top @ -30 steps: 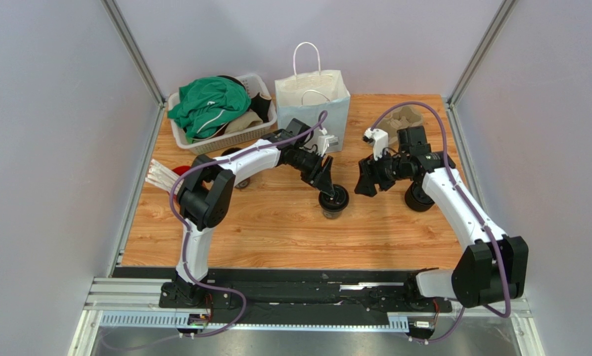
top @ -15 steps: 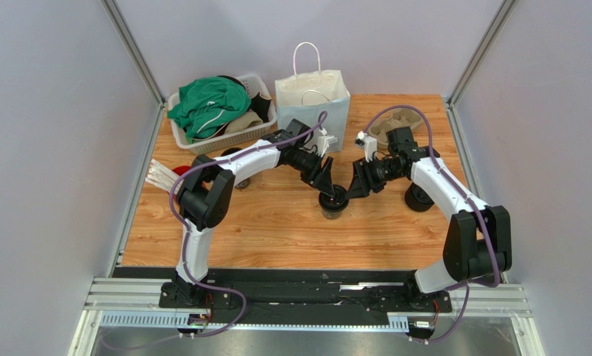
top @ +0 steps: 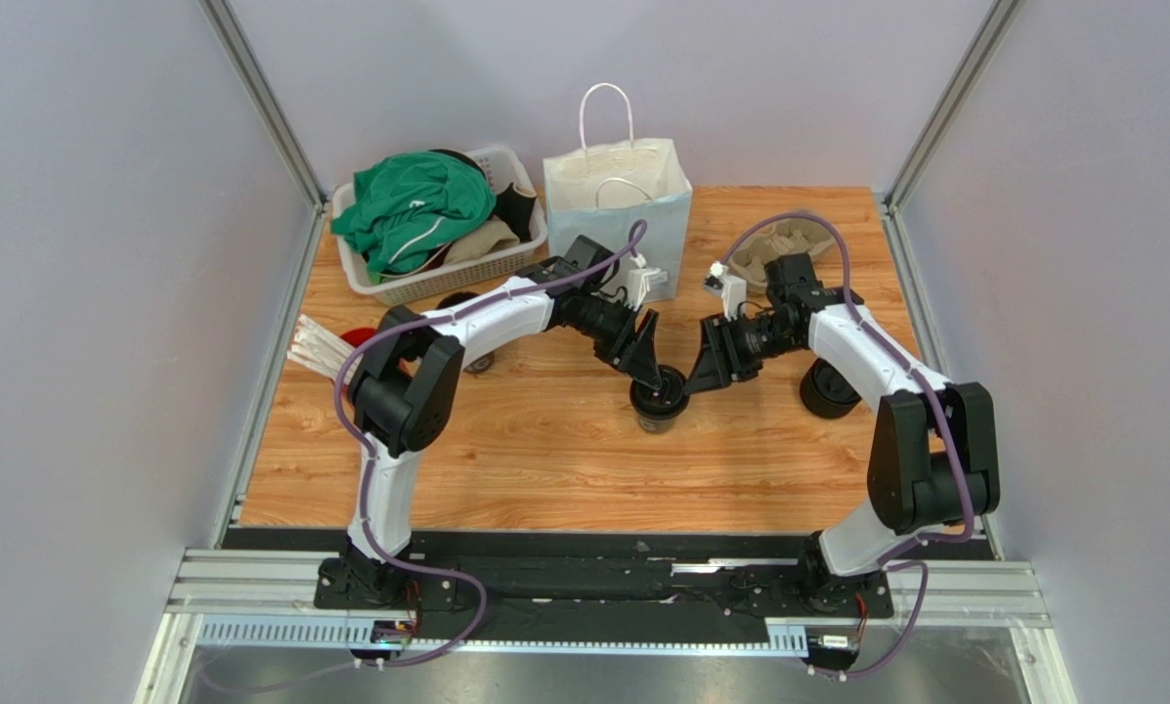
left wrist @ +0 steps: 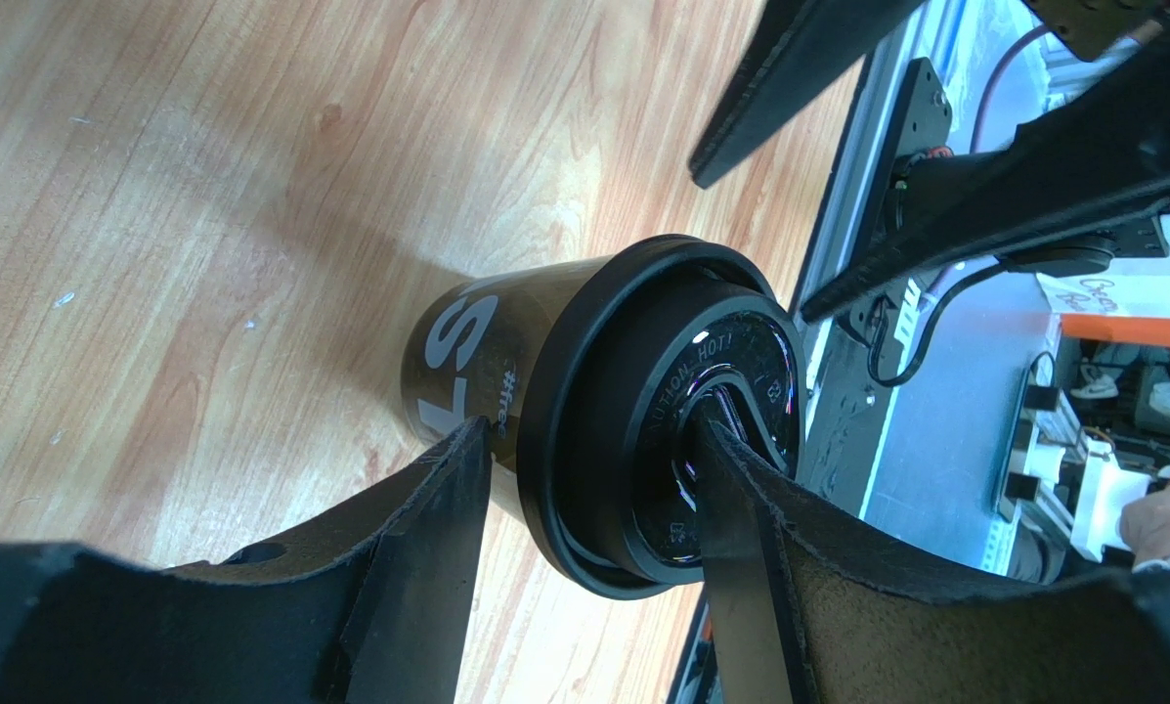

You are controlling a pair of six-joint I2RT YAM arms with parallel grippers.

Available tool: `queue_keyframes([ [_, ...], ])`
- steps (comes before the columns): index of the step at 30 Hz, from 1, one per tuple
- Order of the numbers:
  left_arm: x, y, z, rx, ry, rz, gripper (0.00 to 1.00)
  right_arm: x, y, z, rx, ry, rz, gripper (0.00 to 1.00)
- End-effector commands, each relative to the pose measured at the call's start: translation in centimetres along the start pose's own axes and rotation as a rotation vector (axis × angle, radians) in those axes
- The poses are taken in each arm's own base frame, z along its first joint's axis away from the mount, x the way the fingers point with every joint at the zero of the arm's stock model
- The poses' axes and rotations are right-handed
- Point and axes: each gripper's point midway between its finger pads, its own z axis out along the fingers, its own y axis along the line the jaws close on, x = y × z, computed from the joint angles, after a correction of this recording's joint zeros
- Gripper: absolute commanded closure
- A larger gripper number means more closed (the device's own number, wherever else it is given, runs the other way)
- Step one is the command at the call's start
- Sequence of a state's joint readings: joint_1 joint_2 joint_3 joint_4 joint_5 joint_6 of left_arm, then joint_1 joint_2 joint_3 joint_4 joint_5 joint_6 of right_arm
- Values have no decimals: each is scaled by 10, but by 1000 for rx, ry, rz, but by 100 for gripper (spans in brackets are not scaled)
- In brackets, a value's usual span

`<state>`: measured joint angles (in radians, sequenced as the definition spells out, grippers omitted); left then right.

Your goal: Pack the takeout coffee

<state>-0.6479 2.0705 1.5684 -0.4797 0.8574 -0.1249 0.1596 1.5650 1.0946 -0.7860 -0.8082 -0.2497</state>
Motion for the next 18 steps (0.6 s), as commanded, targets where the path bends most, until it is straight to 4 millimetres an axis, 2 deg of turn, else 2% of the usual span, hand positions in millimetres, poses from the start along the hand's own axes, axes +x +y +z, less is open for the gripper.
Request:
queue_keyframes([
  [1, 24, 26, 4, -122, 57, 12, 39, -8, -1, 0, -27, -30, 3, 51],
  [18, 24, 24, 8, -117, 58, 18, 39, -6, -14, 6, -4, -13, 29, 52],
])
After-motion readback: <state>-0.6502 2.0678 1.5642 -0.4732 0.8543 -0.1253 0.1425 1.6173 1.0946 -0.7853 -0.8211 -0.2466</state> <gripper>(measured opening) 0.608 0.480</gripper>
